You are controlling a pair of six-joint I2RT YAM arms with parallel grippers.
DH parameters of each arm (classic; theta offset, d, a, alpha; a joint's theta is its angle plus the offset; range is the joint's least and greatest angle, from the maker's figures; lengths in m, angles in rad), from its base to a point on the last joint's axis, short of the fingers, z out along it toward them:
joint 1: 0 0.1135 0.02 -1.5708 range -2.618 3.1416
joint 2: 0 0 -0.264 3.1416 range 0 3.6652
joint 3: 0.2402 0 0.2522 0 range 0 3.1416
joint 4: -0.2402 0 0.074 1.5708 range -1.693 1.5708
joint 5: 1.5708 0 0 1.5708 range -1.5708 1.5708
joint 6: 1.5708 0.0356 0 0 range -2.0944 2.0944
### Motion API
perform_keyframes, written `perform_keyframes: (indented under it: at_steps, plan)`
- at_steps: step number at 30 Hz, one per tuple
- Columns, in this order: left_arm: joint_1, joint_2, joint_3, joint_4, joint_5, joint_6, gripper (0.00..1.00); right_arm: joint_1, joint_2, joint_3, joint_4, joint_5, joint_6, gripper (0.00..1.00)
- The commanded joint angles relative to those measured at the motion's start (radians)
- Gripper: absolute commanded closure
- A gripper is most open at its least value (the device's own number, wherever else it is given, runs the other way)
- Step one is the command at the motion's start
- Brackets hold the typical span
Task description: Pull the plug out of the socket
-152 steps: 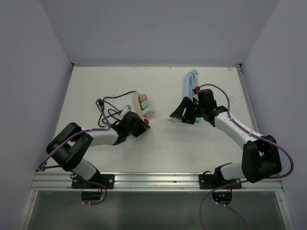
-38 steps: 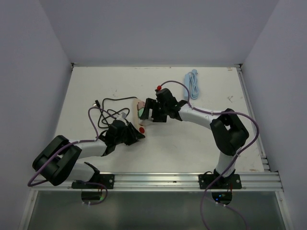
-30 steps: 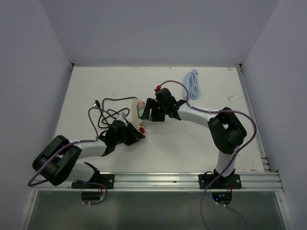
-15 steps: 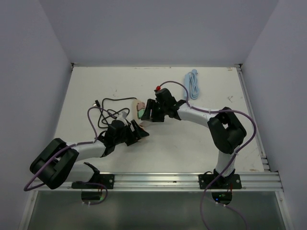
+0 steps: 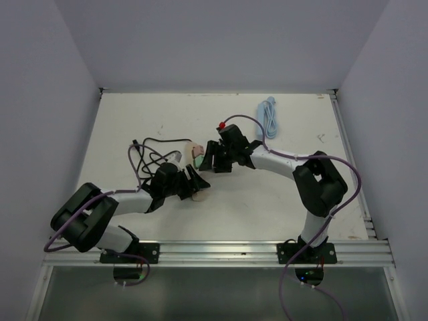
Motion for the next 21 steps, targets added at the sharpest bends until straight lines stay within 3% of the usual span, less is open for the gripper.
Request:
perform_keyframes:
  at_steps: [1, 12, 15, 19, 21]
  plan:
    - [0.005, 0.063, 0.006, -0.074, -0.041, 0.059, 0.3, 0.009, -0.083, -0.007, -0.001, -0.064, 0.004, 1.0]
    - [0.005, 0.123, -0.006, -0.04, -0.039, 0.047, 0.55, 0.009, -0.086, -0.021, 0.03, -0.099, 0.034, 1.0]
    - [0.005, 0.122, -0.009, -0.046, -0.039, 0.046, 0.68, 0.009, -0.086, -0.039, 0.051, -0.107, 0.048, 1.0]
    - [0.005, 0.109, -0.014, -0.072, -0.045, 0.047, 0.94, 0.009, -0.087, -0.05, 0.047, -0.101, 0.045, 1.0]
    - [0.005, 0.1, -0.014, -0.09, -0.049, 0.053, 1.0, 0.009, -0.092, -0.053, 0.05, -0.102, 0.046, 0.89]
